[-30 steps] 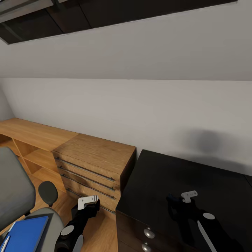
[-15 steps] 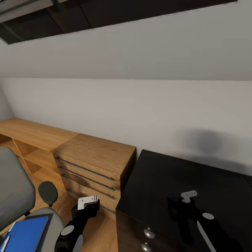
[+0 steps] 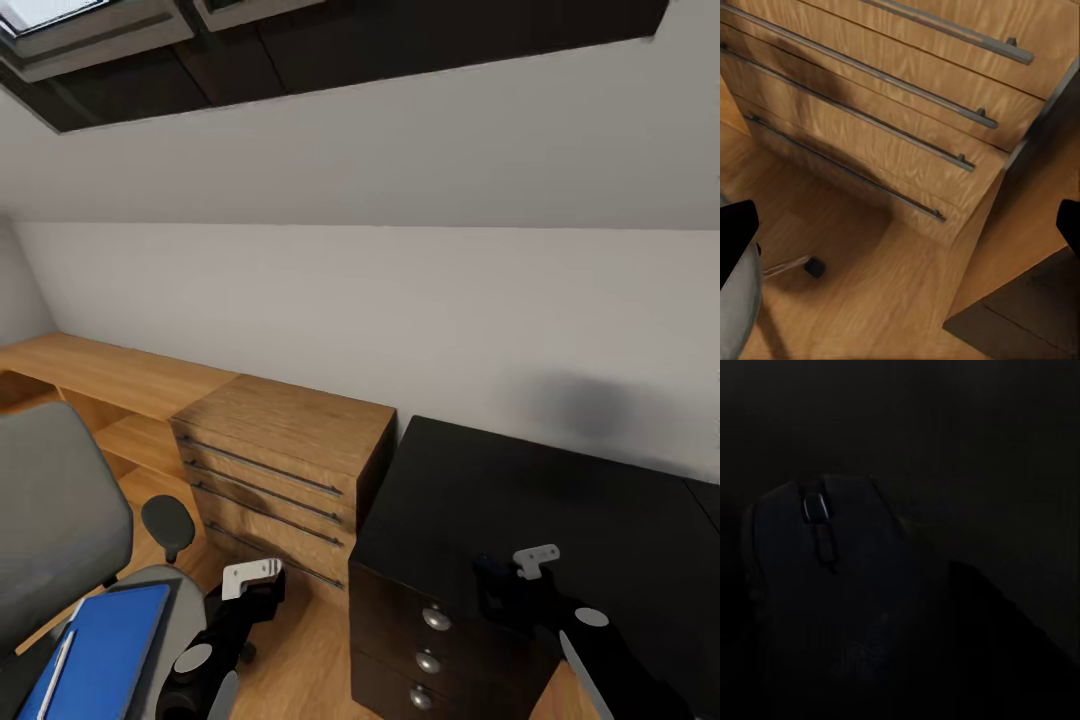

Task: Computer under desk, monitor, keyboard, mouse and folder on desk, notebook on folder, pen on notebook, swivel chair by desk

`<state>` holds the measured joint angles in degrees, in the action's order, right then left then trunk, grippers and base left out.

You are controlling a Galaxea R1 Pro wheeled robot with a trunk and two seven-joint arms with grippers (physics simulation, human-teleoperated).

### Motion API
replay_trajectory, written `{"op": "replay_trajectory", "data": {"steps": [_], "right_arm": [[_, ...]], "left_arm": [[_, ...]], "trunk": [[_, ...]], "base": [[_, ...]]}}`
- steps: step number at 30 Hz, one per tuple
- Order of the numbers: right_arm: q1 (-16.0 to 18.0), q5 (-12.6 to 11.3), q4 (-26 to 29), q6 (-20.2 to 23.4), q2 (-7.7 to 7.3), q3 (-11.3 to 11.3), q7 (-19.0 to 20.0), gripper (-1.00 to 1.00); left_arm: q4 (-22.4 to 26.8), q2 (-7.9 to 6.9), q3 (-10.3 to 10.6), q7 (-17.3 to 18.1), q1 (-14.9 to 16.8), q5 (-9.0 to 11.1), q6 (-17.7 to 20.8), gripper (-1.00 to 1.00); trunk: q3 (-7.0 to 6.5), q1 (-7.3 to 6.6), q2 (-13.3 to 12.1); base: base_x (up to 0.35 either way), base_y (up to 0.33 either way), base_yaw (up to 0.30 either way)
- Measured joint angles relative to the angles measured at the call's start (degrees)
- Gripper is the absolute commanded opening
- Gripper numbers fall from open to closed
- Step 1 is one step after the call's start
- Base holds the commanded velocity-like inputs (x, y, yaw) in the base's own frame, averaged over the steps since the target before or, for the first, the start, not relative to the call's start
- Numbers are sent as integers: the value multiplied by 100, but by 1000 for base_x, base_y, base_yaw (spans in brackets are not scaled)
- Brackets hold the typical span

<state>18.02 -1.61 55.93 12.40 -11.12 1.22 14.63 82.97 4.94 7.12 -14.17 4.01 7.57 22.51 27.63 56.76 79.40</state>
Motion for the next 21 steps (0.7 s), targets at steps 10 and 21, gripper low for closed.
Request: {"op": "replay_trajectory", "data": {"steps": [10, 21], "right_arm": [[-3, 27, -3, 19, 102, 6, -58, -100], [-5, 19, 254, 29, 949, 221, -1709, -100]], "left_arm": [[-3, 0, 7, 0, 0, 1, 5, 100], [1, 0, 8, 0, 0, 0, 5, 100]], "trunk": [[-106, -134, -239], [-304, -375, -681]], "base": [[-24, 13, 0], [0, 0, 0]]}}
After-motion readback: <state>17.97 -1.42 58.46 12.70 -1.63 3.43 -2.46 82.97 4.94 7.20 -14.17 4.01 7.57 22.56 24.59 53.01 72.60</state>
